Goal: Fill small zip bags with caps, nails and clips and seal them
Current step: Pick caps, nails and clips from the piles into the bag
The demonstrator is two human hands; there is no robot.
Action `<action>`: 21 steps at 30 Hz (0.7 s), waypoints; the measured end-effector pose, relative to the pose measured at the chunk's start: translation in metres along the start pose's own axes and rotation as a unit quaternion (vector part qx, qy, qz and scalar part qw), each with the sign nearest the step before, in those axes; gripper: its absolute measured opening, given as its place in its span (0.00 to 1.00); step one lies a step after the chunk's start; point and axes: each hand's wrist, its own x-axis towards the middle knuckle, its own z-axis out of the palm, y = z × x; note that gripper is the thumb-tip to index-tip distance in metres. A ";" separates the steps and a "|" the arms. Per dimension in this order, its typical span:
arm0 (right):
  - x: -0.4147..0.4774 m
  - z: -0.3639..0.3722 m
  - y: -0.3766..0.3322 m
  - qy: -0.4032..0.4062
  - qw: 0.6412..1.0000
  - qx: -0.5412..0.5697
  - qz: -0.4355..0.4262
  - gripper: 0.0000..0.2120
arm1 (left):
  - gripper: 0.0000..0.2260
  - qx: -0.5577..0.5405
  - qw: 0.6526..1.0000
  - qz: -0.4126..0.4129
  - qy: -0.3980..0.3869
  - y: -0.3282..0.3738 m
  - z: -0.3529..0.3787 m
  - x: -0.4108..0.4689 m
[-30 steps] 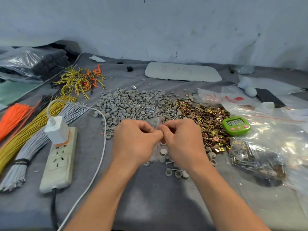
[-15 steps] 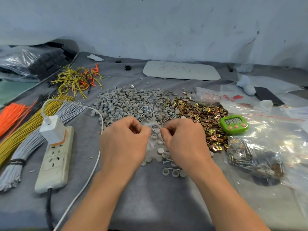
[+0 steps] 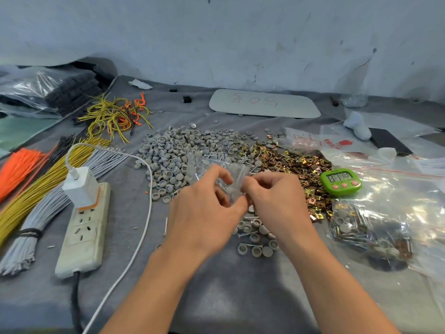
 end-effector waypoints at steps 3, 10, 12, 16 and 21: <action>-0.003 0.000 -0.001 -0.012 1.000 -0.015 0.004 0.13 | 0.08 0.007 1.000 -0.021 0.016 -0.006 0.001 0.005; -0.012 0.010 -0.005 0.051 0.967 -0.239 -0.072 0.15 | 0.05 0.005 0.994 -0.028 0.102 -0.009 0.005 0.006; -0.015 0.015 -0.006 0.019 0.977 -0.168 -0.133 0.11 | 0.06 -0.023 0.995 -0.014 0.096 -0.010 0.007 0.007; -0.012 0.015 -0.003 -0.052 0.988 -0.100 -0.108 0.09 | 0.08 -0.067 0.994 0.020 0.082 -0.017 0.003 0.009; -0.009 0.013 -0.006 -0.163 0.917 0.300 0.207 0.13 | 0.08 -0.032 0.991 0.099 0.087 -0.011 0.006 0.001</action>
